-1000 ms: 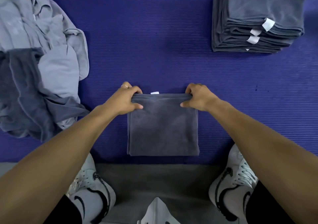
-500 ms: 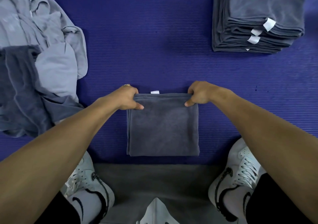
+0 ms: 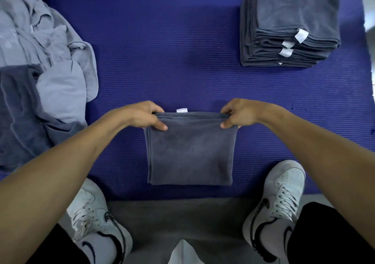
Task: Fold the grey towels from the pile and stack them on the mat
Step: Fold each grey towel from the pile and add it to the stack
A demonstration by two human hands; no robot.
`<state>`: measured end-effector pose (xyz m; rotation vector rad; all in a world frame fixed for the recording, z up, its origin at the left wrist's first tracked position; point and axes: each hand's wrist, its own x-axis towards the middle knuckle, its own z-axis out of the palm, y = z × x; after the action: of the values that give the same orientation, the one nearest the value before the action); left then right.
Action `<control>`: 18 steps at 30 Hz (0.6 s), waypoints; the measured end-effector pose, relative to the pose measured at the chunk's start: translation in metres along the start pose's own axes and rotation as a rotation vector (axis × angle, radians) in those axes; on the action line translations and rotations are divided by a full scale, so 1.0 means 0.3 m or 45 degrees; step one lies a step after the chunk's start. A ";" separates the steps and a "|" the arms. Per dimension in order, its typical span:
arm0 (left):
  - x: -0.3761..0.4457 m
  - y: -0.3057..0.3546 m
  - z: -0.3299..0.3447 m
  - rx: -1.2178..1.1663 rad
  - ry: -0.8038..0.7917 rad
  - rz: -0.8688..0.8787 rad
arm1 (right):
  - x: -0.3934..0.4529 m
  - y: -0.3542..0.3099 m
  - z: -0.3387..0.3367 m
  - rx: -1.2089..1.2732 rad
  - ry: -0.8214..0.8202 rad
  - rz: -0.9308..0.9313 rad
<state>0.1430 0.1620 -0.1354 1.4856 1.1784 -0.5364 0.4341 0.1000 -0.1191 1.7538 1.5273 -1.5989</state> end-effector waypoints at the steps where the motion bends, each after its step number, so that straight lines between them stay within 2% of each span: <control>1: -0.016 0.024 -0.010 -0.007 0.047 0.034 | -0.042 -0.004 -0.021 -0.011 0.017 -0.010; 5: -0.093 0.150 -0.033 0.001 0.234 0.167 | -0.221 -0.014 -0.099 -0.120 0.173 -0.046; 11: -0.242 0.371 -0.014 0.110 0.281 0.360 | -0.485 0.033 -0.149 -0.392 0.387 -0.111; 14: -0.295 0.480 -0.016 0.139 0.314 0.407 | -0.582 0.087 -0.187 -0.334 0.458 -0.140; 18: -0.284 0.640 -0.051 0.200 0.361 0.399 | -0.641 0.175 -0.294 -0.083 0.536 -0.159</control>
<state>0.2732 0.1646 0.0302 1.8865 1.1055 -0.2117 0.5613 0.0581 0.0529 2.0890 1.8832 -1.2654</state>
